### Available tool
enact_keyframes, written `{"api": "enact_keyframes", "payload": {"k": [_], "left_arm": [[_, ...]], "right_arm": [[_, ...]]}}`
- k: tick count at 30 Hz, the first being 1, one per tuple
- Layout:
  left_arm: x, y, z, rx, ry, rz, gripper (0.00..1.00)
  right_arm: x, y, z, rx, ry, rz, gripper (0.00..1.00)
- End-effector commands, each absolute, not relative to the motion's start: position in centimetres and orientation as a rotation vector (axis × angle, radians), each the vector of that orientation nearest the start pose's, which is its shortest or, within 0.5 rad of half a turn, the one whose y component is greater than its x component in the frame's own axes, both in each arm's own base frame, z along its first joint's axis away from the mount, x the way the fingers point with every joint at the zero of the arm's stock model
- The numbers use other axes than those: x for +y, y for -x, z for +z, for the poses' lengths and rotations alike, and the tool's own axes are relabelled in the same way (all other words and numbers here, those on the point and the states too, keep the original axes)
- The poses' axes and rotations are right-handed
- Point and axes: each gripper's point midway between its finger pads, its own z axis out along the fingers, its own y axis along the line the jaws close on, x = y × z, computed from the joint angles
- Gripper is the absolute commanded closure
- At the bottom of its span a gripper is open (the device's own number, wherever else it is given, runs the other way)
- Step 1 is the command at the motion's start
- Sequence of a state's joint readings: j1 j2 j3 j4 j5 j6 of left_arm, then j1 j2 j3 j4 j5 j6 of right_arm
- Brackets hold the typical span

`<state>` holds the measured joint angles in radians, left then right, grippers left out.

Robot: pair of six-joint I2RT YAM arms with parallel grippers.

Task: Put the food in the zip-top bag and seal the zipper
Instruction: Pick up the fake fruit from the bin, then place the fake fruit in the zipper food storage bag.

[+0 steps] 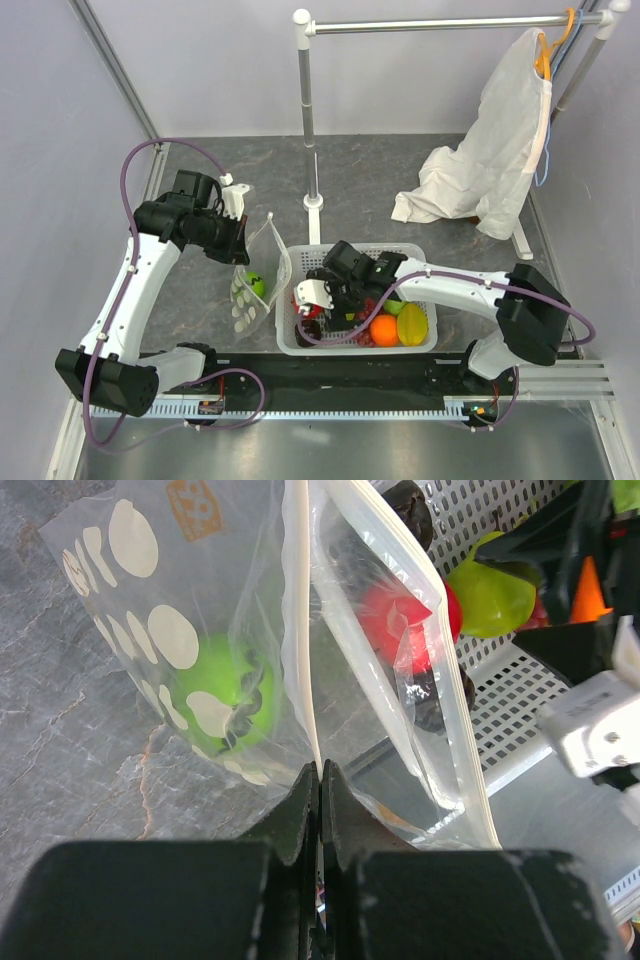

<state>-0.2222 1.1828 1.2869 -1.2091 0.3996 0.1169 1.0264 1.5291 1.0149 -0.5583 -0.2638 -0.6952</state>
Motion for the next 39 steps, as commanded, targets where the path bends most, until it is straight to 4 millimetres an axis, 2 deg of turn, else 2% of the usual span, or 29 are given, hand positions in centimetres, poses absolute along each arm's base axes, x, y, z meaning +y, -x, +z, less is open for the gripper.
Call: {"api": "enact_keyframes", "payload": {"k": [1,6,7,9,10,11,12,14,17,18,19,21,23,24,26,27,30,34,35,39], "left_arm": [[-11.9,-21.0,21.9,2.549,-0.573,-0.61,0.98],[-11.9,-20.9,21.7,2.553,-0.576,-0.606,0.98],[-11.9,-21.0,21.7,2.554,-0.574,-0.606,0.98],[-11.9,-20.9,21.7,2.553,-0.572,-0.606,0.98],[-11.9,-21.0,21.6,2.556,-0.572,-0.606,0.98],[-11.9,-21.0,21.6,2.554,-0.574,-0.606,0.98],[-11.9,-20.9,21.7,2.556,-0.574,-0.607,0.98],[-11.8,-21.0,21.7,2.555,-0.571,-0.602,0.98],[-11.9,-20.9,21.7,2.555,-0.573,-0.61,0.98],[-12.0,-20.9,21.6,2.56,-0.572,-0.619,0.98],[-12.0,-20.9,21.5,2.562,-0.574,-0.621,0.98],[-12.1,-21.0,21.6,2.558,-0.574,-0.622,0.98],[-12.1,-21.0,21.6,2.558,-0.576,-0.622,0.98],[-12.1,-20.9,21.5,2.561,-0.573,-0.625,0.98],[-12.1,-20.9,21.5,2.563,-0.573,-0.625,0.98],[-12.2,-20.9,21.6,2.559,-0.574,-0.631,0.98],[-12.2,-21.0,21.6,2.561,-0.578,-0.635,0.98],[-12.3,-21.1,21.7,2.557,-0.579,-0.634,0.98],[-12.2,-21.1,21.8,2.556,-0.577,-0.633,0.98],[-12.1,-20.9,21.7,2.553,-0.579,-0.625,0.98]], "right_arm": [[30.3,-16.1,5.5,1.508,2.227,0.416,0.02],[30.1,-16.6,4.4,1.508,2.249,0.367,0.02],[30.3,-16.7,4.6,1.507,2.24,0.365,0.04],[30.8,-17.1,5.4,1.512,2.205,0.36,0.13],[30.9,-17.5,5.8,1.519,2.185,0.346,0.25],[31.1,-17.7,6.4,1.526,2.163,0.339,0.32],[31.4,-18.0,7.9,1.537,2.122,0.339,0.42],[31.5,-18.5,10.4,1.537,2.06,0.34,0.49],[31.4,-18.1,14.3,1.522,1.999,0.377,0.58],[31.4,-17.9,15.6,1.519,1.981,0.389,0.65],[31.5,-17.9,16.5,1.515,1.959,0.399,0.67],[31.9,-17.9,19.3,1.501,1.877,0.429,0.7],[32.4,-17.7,21.3,1.532,1.79,0.495,0.7],[33.4,-18.0,23.6,1.511,1.719,0.526,0.7],[34.7,-18.1,25.5,1.57,1.593,0.624,0.71],[36.0,-18.6,28.2,1.532,1.51,0.669,0.7],[39.4,-18.7,31.7,1.548,1.351,0.866,0.69],[43.0,-19.9,32.0,1.61,1.224,0.995,0.69],[44.1,-20.3,31.1,1.638,1.214,1.008,0.68],[45.6,-21.5,28.3,1.711,1.19,1.005,0.68]]}}
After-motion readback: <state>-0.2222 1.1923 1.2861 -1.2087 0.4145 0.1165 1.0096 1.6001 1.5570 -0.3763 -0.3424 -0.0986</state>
